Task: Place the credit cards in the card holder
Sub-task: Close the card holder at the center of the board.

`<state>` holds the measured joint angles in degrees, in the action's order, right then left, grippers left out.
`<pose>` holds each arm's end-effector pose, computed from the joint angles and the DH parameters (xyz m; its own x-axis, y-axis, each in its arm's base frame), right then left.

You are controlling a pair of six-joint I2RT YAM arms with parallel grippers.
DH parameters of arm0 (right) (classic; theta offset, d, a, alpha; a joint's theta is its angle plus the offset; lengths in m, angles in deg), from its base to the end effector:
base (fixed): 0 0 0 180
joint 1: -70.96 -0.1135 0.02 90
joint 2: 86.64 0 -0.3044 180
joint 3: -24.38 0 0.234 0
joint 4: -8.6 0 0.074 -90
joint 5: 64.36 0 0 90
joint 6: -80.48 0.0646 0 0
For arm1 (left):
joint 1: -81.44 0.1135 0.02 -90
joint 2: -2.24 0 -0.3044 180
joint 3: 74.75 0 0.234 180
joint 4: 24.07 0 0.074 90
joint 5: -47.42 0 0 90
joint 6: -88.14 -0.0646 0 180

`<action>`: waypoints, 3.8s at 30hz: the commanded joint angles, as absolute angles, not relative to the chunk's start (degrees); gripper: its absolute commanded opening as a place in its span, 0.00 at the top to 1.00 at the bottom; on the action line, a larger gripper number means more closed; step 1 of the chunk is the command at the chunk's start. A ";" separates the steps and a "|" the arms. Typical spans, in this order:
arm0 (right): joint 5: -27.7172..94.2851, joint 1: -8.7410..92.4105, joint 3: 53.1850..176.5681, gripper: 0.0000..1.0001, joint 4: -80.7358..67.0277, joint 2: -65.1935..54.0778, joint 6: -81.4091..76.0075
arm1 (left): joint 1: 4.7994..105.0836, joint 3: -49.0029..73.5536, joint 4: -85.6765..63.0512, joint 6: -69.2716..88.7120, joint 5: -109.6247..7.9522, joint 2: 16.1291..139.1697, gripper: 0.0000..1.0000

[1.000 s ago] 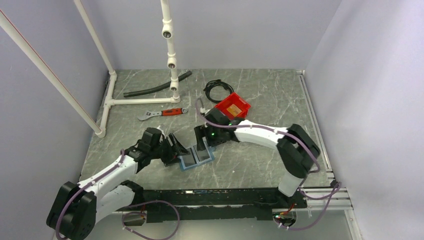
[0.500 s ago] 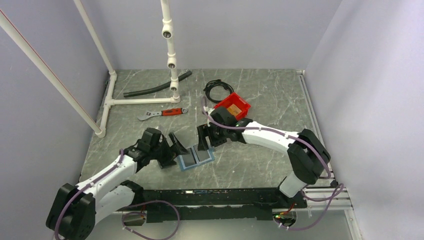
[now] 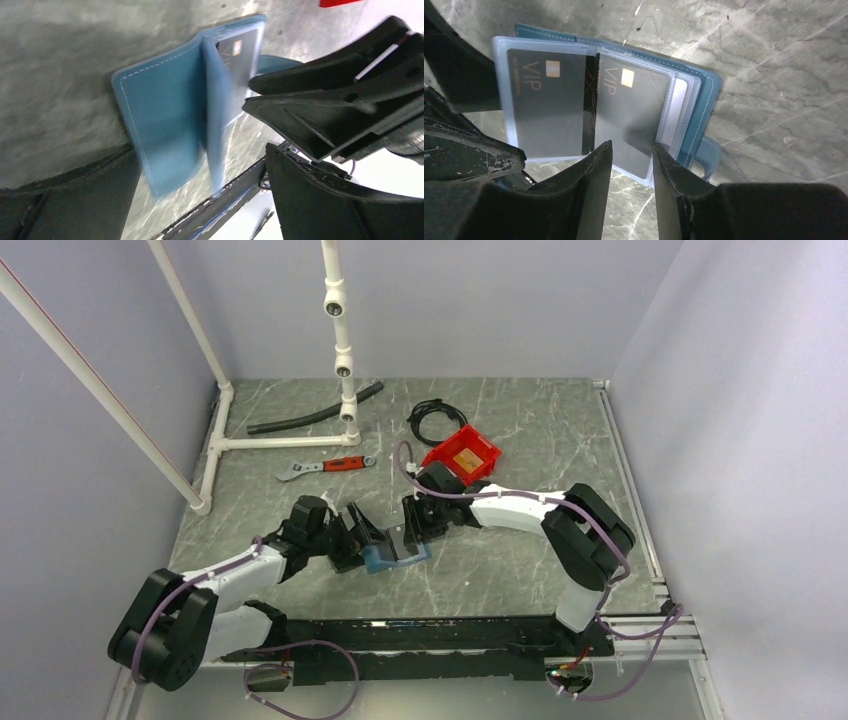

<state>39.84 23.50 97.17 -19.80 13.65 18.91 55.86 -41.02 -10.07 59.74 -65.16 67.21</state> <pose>0.2307 0.2749 0.1918 -0.8767 -0.2727 -0.3963 -0.4434 0.7778 0.4455 0.1565 -0.1024 0.1731 -0.8698 -0.4841 -0.0951 -0.2578 0.6103 -0.7491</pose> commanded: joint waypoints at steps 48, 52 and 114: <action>46.09 32.97 90.56 0.51 -17.79 3.60 21.93 | 49.19 -26.24 -15.34 54.06 -64.93 93.48 0.93; 43.85 32.21 91.78 0.61 -18.91 4.63 21.72 | 49.19 -26.27 -13.90 53.82 -63.94 92.76 0.93; 43.08 27.87 100.78 1.00 -24.93 15.15 15.27 | 46.99 -27.26 -17.00 55.27 -64.94 91.72 0.98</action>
<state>50.11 30.01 97.13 -20.37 13.91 17.79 48.49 -26.11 -19.23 56.03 -65.36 91.43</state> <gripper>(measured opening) 0.016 0.028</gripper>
